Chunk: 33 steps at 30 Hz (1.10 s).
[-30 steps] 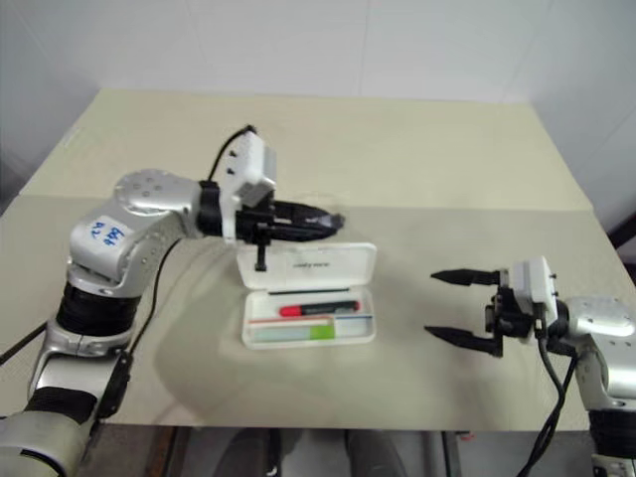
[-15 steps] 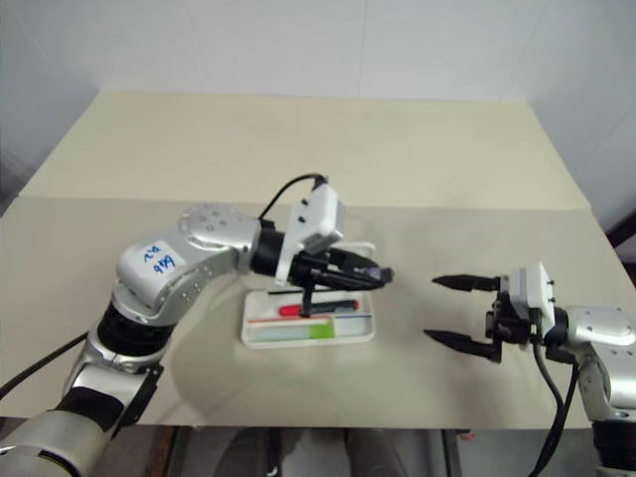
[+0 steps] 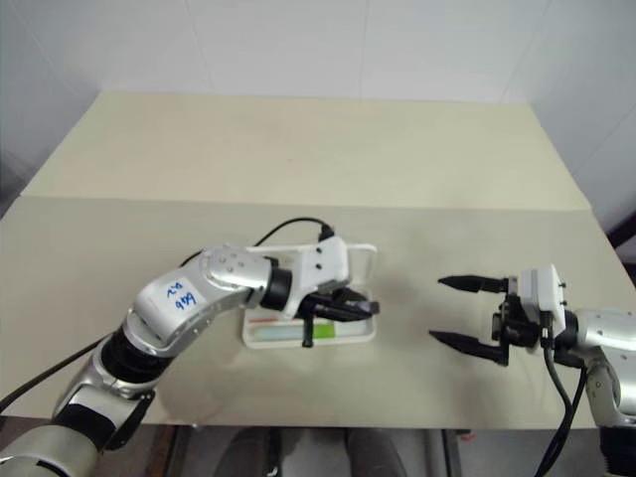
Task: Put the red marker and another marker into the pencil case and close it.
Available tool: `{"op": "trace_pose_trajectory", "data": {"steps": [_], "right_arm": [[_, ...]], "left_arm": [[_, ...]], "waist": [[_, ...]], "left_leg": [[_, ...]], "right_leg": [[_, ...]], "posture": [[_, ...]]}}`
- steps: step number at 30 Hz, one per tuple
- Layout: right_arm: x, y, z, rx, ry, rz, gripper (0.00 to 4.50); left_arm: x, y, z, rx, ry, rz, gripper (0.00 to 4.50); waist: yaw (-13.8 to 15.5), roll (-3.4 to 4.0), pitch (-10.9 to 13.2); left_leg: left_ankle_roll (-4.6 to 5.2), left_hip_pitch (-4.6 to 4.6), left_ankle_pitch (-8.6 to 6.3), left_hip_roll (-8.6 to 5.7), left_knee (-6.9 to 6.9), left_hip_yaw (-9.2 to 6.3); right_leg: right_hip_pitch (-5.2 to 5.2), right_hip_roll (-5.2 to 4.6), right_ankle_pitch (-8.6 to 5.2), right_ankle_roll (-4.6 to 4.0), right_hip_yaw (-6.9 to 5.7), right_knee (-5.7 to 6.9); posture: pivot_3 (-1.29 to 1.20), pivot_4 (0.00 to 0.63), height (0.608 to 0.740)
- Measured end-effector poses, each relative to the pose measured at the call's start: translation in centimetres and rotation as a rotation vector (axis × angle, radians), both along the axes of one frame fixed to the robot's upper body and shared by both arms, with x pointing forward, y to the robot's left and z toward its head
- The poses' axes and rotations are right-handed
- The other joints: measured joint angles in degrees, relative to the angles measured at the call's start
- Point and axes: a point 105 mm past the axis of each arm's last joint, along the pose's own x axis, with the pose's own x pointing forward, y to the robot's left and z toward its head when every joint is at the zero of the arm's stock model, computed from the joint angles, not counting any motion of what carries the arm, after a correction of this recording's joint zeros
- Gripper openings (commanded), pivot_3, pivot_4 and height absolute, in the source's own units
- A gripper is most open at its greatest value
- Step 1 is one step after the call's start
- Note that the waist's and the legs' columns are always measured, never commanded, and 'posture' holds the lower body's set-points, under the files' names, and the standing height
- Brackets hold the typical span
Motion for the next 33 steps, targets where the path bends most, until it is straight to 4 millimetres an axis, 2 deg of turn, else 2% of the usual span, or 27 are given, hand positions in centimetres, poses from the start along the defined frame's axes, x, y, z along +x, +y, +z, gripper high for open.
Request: {"op": "trace_pose_trajectory", "data": {"steps": [8,14,25,26,33], "right_arm": [[0.2,-0.1,-0.1,-0.004,0.006,-0.019,4.5],[0.2,-0.2,-0.4,-0.002,0.018,-0.038,4.5],[0.0,-0.3,-0.8,-0.002,0.031,-0.056,4.5],[0.0,-0.3,-0.8,-0.002,0.031,-0.058,4.5],[0.1,-0.3,-0.8,-0.001,0.03,-0.063,4.5]], "left_arm": [[0.1,0.0,-1.5,0.063,0.022,0.045,0.36],[0.6,0.7,-1.8,0.095,0.008,0.084,0.36],[0.3,0.8,-2.7,0.122,0.026,0.066,0.36],[0.2,0.9,-2.9,0.126,0.031,0.064,1.1],[0.5,0.9,-3.0,0.134,0.005,0.069,3.34]], "waist": [[0.01,0.0,0.0],[0.0,0.0,0.0],[0.04,0.0,0.0],[0.04,0.0,0.0],[0.1,0.0,0.0]], "left_leg": [[0.0,0.0,0.0,-0.01,-0.03,-0.03],[0.0,0.0,0.0,-0.02,-0.03,-0.04],[0.0,0.01,0.0,-0.02,-0.03,-0.05],[0.0,0.01,0.0,-0.02,-0.03,-0.05],[0.01,0.0,0.0,-0.03,-0.03,-0.05]], "right_leg": [[0.04,0.0,0.0,0.01,0.0,-0.06],[0.05,0.0,0.01,0.01,0.0,-0.07],[0.07,0.0,0.01,0.01,0.0,-0.09],[0.07,0.0,0.01,0.01,0.0,-0.09],[0.07,0.0,0.01,0.01,0.0,-0.1]], "posture": [[0.0,0.15,0.74],[0.0,0.15,0.74],[0.0,0.15,0.74],[0.0,0.15,0.74],[0.0,0.15,0.74]]}}
